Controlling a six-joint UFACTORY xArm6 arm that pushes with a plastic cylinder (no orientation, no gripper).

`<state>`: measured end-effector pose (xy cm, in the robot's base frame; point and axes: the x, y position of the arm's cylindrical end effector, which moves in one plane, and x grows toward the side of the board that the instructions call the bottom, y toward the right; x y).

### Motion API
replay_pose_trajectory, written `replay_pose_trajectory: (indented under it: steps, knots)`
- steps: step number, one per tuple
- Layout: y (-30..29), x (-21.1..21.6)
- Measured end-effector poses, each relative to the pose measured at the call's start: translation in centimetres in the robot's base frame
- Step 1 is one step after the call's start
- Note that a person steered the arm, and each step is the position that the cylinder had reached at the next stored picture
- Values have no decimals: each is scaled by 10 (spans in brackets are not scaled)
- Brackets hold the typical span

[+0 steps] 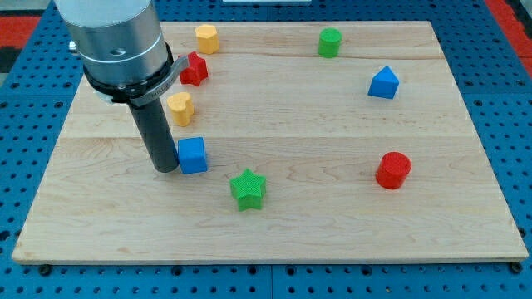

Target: Push the green star slightly to the left

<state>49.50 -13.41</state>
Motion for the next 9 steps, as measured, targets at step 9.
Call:
replay_pose_trajectory:
  steps: [9]
  knots:
    - [145,27]
